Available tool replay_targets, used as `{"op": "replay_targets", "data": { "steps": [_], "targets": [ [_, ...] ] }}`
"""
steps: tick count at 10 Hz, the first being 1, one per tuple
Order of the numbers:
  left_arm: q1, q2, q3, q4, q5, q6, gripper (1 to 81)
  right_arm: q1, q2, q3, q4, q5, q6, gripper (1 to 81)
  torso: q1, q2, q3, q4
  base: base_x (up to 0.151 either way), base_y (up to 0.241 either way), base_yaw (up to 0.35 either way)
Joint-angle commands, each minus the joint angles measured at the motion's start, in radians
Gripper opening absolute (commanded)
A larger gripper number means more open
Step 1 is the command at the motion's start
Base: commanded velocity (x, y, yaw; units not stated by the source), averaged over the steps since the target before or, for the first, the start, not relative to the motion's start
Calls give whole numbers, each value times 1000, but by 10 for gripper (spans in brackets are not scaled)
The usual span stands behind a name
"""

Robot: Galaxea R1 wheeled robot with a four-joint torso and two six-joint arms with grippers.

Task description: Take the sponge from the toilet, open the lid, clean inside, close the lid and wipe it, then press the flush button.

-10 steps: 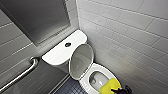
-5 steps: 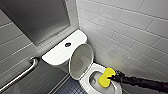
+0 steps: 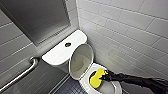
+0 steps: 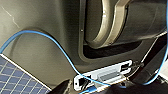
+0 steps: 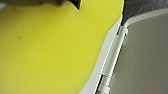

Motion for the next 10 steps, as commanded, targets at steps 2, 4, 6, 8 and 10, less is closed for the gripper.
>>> {"op": "replay_targets", "data": {
  "steps": [2, 4, 6, 8, 10],
  "targets": [
    [34, 4, 4, -6, 94, 5, 811, 195, 104, -79, -4, -51, 12, 10, 0, 0, 0, 0, 0, 0, 0],
    [34, 2, 4, -6, 94, 5, 811, 195, 154, -123, -2, -51, 65, 10, 0, 0, 0, 0, 0, 0, 0],
    [34, 4, 4, -6, 93, 5, 811, 186, 194, -135, -10, -51, 161, 10, 0, 0, 0, 0, 0, 0, 0],
    [33, 4, 4, -5, 93, 5, 811, 206, 216, -134, -5, -51, 164, 10, 0, 0, 0, 0, 0, 0, 0],
    [32, 5, 4, -5, 93, 5, 811, 226, 191, -62, -2, -51, 165, 10, 0, 0, 0, 0, 0, 0, 0]
  ]
}}
